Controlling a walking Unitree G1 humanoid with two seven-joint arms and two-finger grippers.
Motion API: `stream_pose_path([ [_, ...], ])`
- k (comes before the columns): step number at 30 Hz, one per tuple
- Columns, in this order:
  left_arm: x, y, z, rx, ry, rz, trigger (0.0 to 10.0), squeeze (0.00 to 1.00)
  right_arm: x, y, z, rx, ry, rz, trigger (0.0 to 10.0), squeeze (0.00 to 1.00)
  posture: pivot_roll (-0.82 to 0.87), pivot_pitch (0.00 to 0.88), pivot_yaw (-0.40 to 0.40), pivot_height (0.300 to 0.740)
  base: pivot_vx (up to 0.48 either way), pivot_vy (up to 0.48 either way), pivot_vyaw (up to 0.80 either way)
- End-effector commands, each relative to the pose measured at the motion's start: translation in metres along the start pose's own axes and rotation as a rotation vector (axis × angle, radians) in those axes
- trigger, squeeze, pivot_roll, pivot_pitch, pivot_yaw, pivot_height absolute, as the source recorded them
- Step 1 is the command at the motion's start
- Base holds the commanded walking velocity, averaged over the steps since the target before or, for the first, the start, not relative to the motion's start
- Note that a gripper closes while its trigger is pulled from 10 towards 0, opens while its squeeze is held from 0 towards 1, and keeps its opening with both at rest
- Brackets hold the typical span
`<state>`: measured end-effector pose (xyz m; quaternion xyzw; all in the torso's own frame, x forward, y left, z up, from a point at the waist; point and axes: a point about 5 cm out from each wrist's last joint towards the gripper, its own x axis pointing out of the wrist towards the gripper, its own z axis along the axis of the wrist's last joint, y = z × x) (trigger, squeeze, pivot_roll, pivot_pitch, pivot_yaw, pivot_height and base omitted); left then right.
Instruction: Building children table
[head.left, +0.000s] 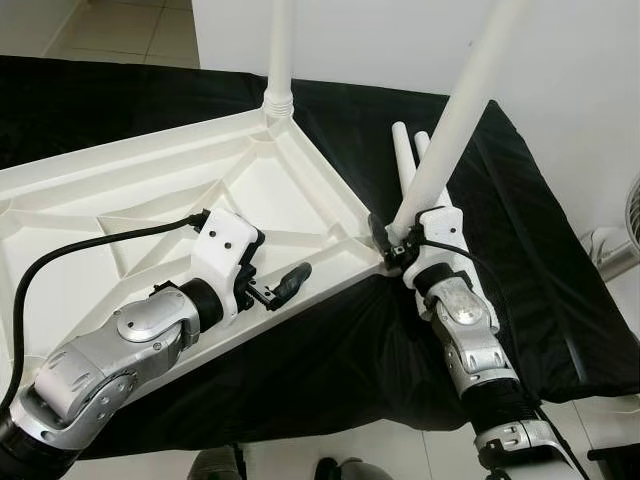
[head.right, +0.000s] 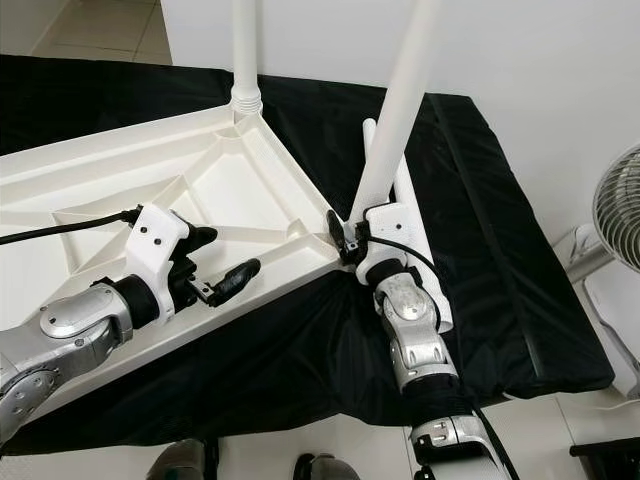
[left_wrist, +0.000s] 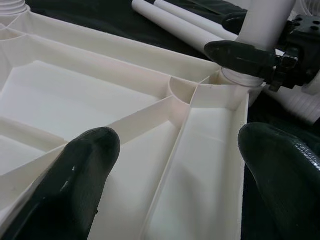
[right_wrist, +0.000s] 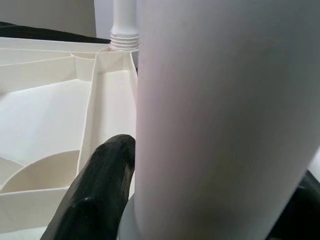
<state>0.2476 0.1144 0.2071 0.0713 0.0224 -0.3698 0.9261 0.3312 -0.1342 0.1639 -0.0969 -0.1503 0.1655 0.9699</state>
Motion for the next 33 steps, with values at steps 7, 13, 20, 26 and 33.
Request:
stream_pose_path([
  [7, -0.004, -0.014, 0.001, -0.006, 0.004, -0.233, 10.0, 0.00, -0.032, 0.015, -0.022, 0.065, 0.071, 0.024, 10.0, 0.00, 0.11, 0.220, -0.084, 0.740, 0.000, 0.000, 0.00],
  [13, -0.004, -0.013, 0.001, -0.007, 0.001, -0.233, 10.0, 0.00, -0.044, 0.014, -0.026, 0.128, 0.065, -0.053, 10.0, 0.00, 0.11, 0.219, -0.082, 0.740, 0.000, 0.000, 0.00],
  [20, -0.003, -0.012, 0.002, -0.002, 0.002, -0.235, 10.0, 0.00, -0.045, 0.026, -0.028, 0.177, 0.087, -0.050, 10.0, 0.00, 0.11, 0.218, -0.070, 0.740, 0.000, 0.000, 0.00],
  [26, -0.003, -0.010, 0.002, 0.001, 0.004, -0.235, 10.0, 0.00, -0.037, 0.025, -0.033, 0.124, 0.195, 0.004, 10.0, 0.00, 0.11, 0.218, -0.070, 0.740, 0.000, 0.000, 0.00],
  [33, -0.003, -0.010, 0.002, 0.000, 0.001, -0.230, 10.0, 0.00, -0.023, 0.019, -0.028, 0.068, 0.235, 0.068, 10.0, 0.00, 0.11, 0.216, -0.074, 0.740, 0.000, 0.000, 0.00],
])
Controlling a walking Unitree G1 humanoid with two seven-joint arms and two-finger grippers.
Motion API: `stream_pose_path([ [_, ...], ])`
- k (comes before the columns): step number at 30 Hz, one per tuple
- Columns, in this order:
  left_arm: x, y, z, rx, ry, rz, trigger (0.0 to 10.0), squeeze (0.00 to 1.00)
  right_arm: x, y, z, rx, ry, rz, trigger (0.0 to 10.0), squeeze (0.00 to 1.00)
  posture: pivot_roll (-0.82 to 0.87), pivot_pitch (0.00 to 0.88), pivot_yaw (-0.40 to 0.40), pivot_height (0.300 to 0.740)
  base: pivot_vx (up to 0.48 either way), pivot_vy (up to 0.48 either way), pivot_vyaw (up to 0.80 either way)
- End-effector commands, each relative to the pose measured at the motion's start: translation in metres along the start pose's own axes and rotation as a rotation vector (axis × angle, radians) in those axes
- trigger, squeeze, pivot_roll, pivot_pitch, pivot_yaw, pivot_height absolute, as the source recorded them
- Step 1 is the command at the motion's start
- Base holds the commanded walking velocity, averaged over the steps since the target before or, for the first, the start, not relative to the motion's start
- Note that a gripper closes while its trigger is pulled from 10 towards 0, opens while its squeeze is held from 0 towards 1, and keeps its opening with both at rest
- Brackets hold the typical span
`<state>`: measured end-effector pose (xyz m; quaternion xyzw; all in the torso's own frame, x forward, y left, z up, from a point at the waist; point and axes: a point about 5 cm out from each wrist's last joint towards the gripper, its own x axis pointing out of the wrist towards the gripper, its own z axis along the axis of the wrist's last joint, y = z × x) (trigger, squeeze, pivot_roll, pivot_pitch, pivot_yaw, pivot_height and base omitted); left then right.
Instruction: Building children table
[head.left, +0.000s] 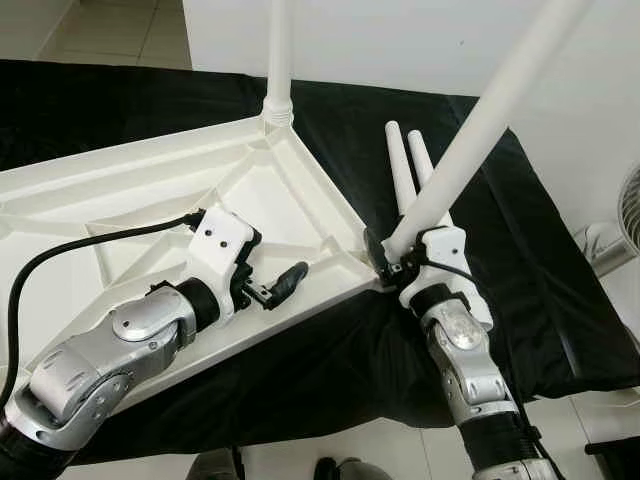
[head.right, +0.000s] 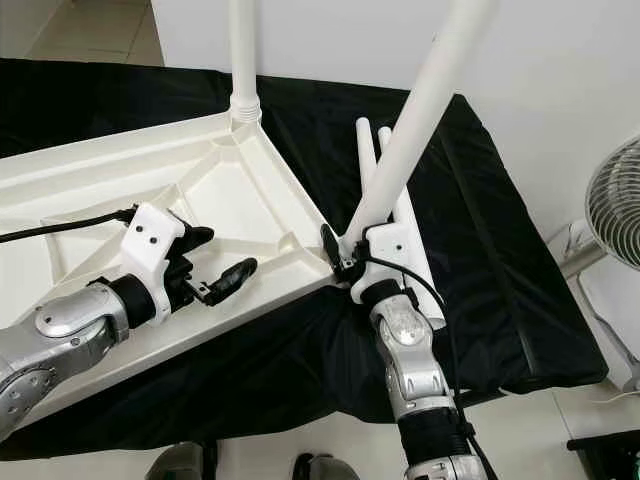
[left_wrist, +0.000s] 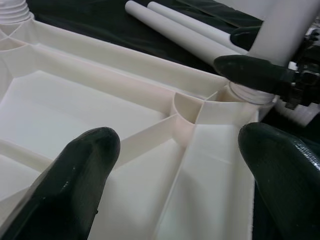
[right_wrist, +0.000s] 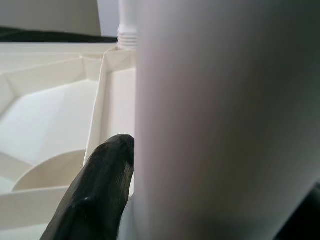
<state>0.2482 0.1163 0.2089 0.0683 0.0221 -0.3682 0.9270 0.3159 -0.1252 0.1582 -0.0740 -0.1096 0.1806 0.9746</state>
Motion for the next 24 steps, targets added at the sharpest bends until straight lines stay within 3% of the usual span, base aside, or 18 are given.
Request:
stream_pose_path([
  [1, -0.002, -0.012, 0.001, 0.005, 0.004, -0.234, 10.0, 0.00, -0.009, 0.003, -0.030, 0.005, 0.166, 0.034, 10.0, 0.00, 0.11, 0.216, -0.074, 0.740, 0.000, 0.000, 0.00],
  [6, -0.004, -0.012, 0.001, 0.005, 0.004, -0.229, 10.0, 0.00, -0.009, 0.009, -0.030, -0.085, 0.169, 0.110, 10.0, 0.00, 0.12, 0.215, -0.077, 0.740, 0.000, 0.000, 0.00],
  [11, -0.004, -0.012, 0.001, 0.004, 0.004, -0.227, 10.0, 0.00, -0.014, 0.012, -0.029, -0.146, 0.134, 0.108, 10.0, 0.00, 0.12, 0.215, -0.077, 0.740, 0.000, 0.000, 0.00],
  [13, -0.004, -0.012, 0.001, 0.004, 0.004, -0.227, 10.0, 0.00, -0.015, 0.012, -0.028, -0.148, 0.121, 0.095, 10.0, 0.00, 0.12, 0.215, -0.077, 0.740, 0.000, 0.000, 0.00],
  [15, -0.004, -0.012, 0.001, 0.005, 0.002, -0.226, 10.0, 0.00, -0.022, 0.006, -0.030, -0.069, 0.095, -0.005, 10.0, 0.00, 0.12, 0.208, -0.080, 0.740, 0.000, 0.000, 0.00],
  [18, -0.004, -0.012, 0.001, 0.006, 0.001, -0.229, 10.0, 0.00, -0.024, 0.002, -0.032, -0.043, 0.102, -0.040, 10.0, 0.00, 0.12, 0.208, -0.080, 0.740, 0.000, 0.000, 0.00],
  [24, -0.003, -0.012, 0.001, 0.007, 0.000, -0.236, 10.0, 0.00, -0.025, -0.001, -0.034, -0.038, 0.119, -0.042, 10.0, 0.00, 0.12, 0.201, -0.074, 0.740, 0.000, 0.000, 0.00],
])
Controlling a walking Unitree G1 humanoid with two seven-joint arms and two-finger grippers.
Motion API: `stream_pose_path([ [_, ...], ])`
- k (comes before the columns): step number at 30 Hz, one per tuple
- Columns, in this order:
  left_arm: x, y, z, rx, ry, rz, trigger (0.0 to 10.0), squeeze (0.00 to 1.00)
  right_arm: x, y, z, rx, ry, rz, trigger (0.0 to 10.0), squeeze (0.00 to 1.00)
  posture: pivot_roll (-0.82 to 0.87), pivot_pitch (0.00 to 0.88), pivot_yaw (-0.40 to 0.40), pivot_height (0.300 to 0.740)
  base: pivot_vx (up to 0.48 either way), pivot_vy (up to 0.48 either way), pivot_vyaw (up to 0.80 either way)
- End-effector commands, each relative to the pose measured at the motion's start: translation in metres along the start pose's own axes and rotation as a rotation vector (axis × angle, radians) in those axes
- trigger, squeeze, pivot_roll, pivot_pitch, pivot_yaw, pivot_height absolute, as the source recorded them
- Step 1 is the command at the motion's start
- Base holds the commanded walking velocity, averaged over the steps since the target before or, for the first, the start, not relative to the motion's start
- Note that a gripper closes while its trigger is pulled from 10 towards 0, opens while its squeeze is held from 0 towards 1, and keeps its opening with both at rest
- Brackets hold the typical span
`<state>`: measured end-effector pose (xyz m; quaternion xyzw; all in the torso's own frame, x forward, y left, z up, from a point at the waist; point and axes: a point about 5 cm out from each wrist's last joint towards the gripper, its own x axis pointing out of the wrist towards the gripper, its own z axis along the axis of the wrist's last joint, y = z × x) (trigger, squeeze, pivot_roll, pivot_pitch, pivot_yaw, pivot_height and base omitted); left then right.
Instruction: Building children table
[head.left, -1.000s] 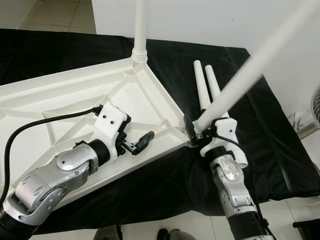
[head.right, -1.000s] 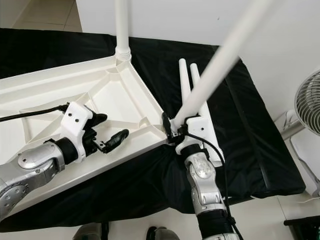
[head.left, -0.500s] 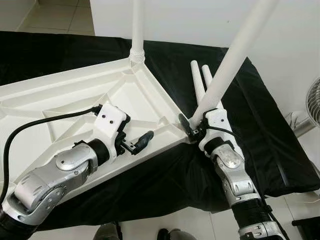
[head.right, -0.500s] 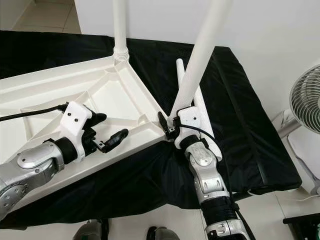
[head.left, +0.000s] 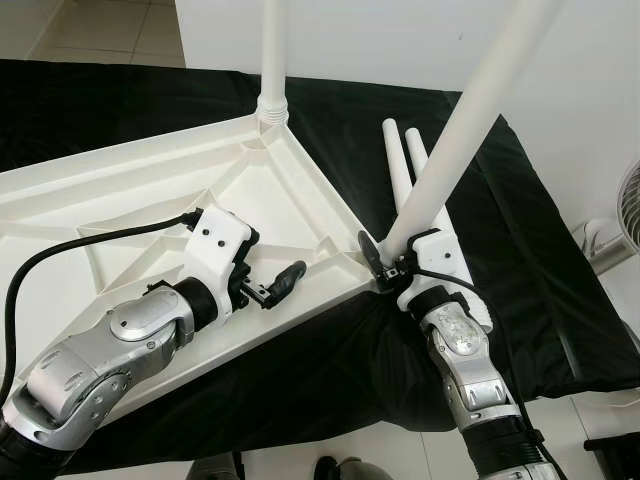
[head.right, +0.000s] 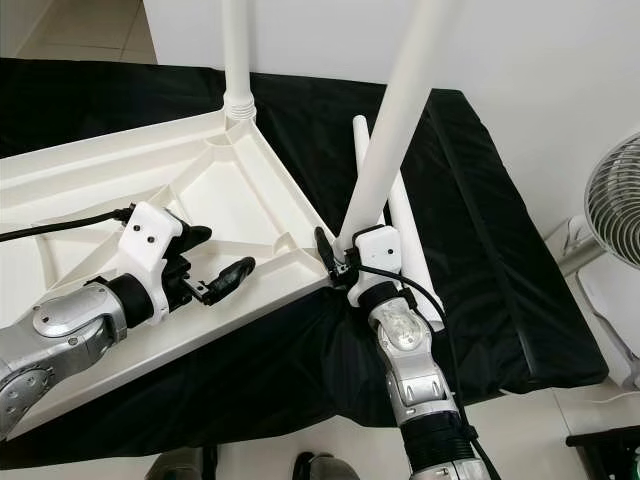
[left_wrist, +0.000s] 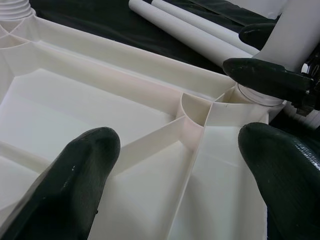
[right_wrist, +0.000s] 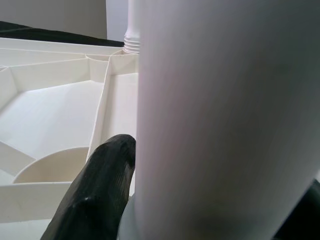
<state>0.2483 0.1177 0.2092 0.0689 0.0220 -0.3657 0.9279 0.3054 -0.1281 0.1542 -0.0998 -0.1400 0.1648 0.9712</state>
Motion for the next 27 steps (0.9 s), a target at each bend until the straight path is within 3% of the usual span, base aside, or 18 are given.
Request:
stream_pose_path([
  [1, -0.001, -0.013, 0.001, 0.007, -0.001, -0.243, 10.0, 0.00, -0.015, 0.000, -0.032, 0.002, 0.166, 0.010, 10.0, 0.00, 0.12, 0.201, -0.074, 0.740, 0.000, 0.000, 0.00],
  [6, -0.001, -0.013, 0.001, 0.010, -0.001, -0.248, 10.0, 0.00, -0.013, 0.003, -0.031, -0.012, 0.163, 0.076, 10.0, 0.00, 0.11, 0.195, -0.070, 0.740, 0.000, 0.000, 0.00],
  [14, -0.002, -0.013, 0.003, 0.013, -0.003, -0.247, 10.0, 0.00, -0.018, -0.003, -0.043, 0.130, 0.232, -0.006, 10.0, 0.00, 0.12, 0.196, -0.076, 0.740, 0.000, 0.000, 0.00],
  [27, -0.002, -0.012, 0.004, 0.015, -0.006, -0.237, 10.0, 0.00, -0.019, 0.001, -0.045, 0.152, 0.234, -0.046, 10.0, 0.00, 0.12, 0.200, -0.076, 0.740, 0.000, 0.000, 0.00],
])
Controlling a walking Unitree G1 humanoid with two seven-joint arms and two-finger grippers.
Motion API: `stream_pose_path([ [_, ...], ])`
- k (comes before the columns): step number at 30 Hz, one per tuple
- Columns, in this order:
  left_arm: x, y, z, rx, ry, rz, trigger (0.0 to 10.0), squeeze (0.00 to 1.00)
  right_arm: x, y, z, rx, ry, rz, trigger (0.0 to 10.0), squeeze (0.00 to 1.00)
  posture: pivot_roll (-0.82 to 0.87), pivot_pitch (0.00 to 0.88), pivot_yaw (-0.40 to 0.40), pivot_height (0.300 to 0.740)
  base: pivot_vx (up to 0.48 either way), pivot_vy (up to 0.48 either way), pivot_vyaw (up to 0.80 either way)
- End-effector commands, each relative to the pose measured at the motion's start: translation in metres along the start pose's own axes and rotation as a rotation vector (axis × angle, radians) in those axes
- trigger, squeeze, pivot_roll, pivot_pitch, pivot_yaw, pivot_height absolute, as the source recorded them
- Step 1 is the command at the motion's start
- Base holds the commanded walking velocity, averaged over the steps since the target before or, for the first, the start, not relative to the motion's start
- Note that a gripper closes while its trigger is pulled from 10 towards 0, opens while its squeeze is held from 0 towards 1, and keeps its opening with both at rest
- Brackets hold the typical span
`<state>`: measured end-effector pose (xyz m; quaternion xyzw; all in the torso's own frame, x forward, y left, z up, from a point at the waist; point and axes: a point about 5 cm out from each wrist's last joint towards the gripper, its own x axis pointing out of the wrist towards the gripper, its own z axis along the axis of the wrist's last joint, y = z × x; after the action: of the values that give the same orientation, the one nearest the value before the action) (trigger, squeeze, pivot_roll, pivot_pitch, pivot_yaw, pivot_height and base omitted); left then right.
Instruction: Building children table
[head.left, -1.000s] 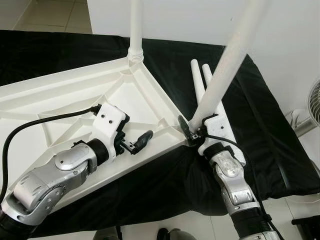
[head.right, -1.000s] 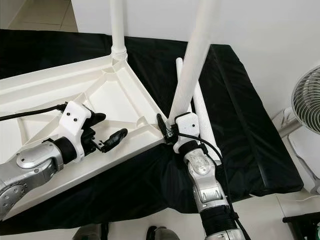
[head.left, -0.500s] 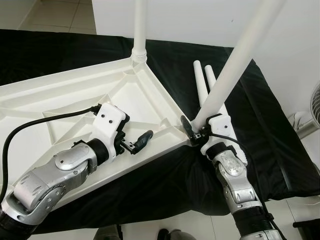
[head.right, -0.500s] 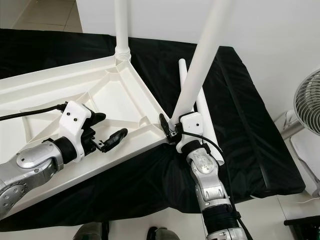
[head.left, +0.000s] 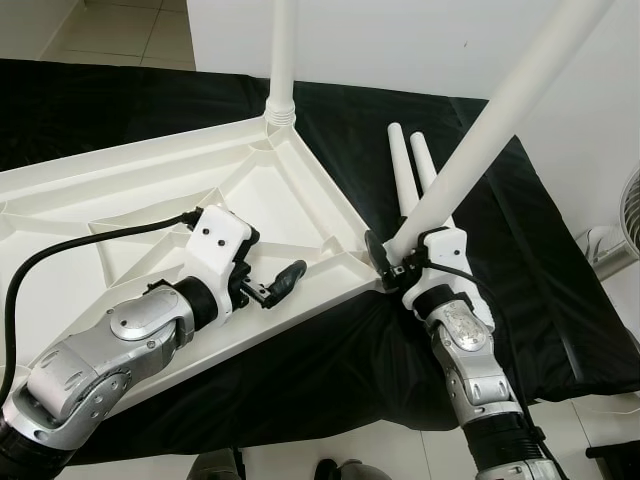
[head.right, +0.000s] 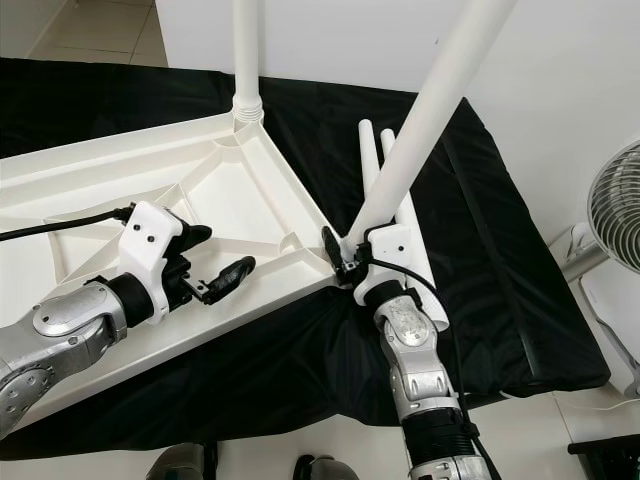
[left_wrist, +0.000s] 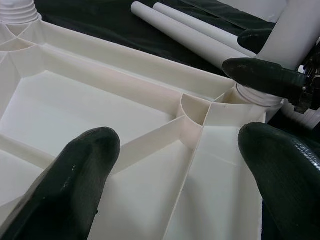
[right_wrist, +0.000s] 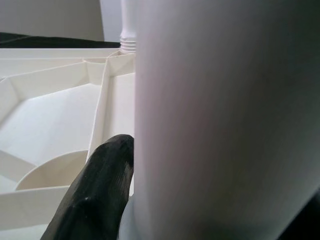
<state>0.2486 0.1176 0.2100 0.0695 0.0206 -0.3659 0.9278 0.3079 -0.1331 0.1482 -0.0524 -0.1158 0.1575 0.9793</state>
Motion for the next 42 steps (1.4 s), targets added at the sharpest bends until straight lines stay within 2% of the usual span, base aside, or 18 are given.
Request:
stream_pose_path([
  [1, -0.002, -0.012, 0.003, 0.013, -0.004, -0.237, 10.0, 0.00, -0.017, 0.001, -0.038, 0.051, 0.198, -0.030, 10.0, 0.00, 0.12, 0.200, -0.076, 0.740, 0.000, 0.000, 0.00],
  [6, -0.002, -0.012, 0.004, 0.011, -0.006, -0.235, 10.0, 0.00, -0.014, 0.006, -0.035, 0.093, 0.188, -0.120, 10.0, 0.00, 0.12, 0.205, -0.077, 0.740, 0.000, 0.000, 0.00],
  [8, -0.002, -0.012, 0.004, 0.010, -0.007, -0.234, 10.0, 0.00, -0.012, 0.005, -0.033, 0.107, 0.186, -0.220, 10.0, 0.00, 0.12, 0.207, -0.080, 0.740, 0.000, 0.000, 0.00],
  [9, -0.002, -0.012, 0.004, 0.010, -0.007, -0.234, 10.0, 0.00, -0.012, 0.005, -0.033, 0.107, 0.186, -0.220, 10.0, 0.00, 0.12, 0.207, -0.080, 0.740, 0.000, 0.000, 0.00],
  [13, -0.002, -0.012, 0.004, 0.006, -0.009, -0.233, 10.0, 0.00, -0.009, 0.006, -0.032, 0.121, 0.193, -0.357, 10.0, 0.00, 0.12, 0.208, -0.079, 0.740, 0.000, 0.000, 0.00],
  [25, -0.001, -0.013, 0.004, 0.003, -0.012, -0.232, 10.0, 0.00, 0.007, 0.020, -0.027, 0.071, 0.195, -0.391, 10.0, 0.00, 0.12, 0.211, -0.086, 0.740, 0.000, 0.000, 0.00],
  [31, -0.002, -0.013, 0.003, 0.000, -0.013, -0.225, 10.0, 0.00, 0.006, 0.022, -0.028, 0.056, 0.211, -0.431, 10.0, 0.00, 0.12, 0.212, -0.091, 0.740, 0.000, 0.000, 0.00],
  [35, -0.002, -0.013, 0.003, -0.004, -0.016, -0.221, 10.0, 0.00, 0.002, 0.024, -0.030, 0.023, 0.234, -0.530, 10.0, 0.00, 0.12, 0.213, -0.098, 0.740, 0.000, 0.000, 0.00],
  [42, -0.002, -0.015, 0.002, -0.006, -0.016, -0.223, 10.0, 0.00, 0.001, 0.032, -0.034, 0.037, 0.268, -0.534, 10.0, 0.00, 0.12, 0.207, -0.108, 0.740, 0.000, 0.000, 0.00],
])
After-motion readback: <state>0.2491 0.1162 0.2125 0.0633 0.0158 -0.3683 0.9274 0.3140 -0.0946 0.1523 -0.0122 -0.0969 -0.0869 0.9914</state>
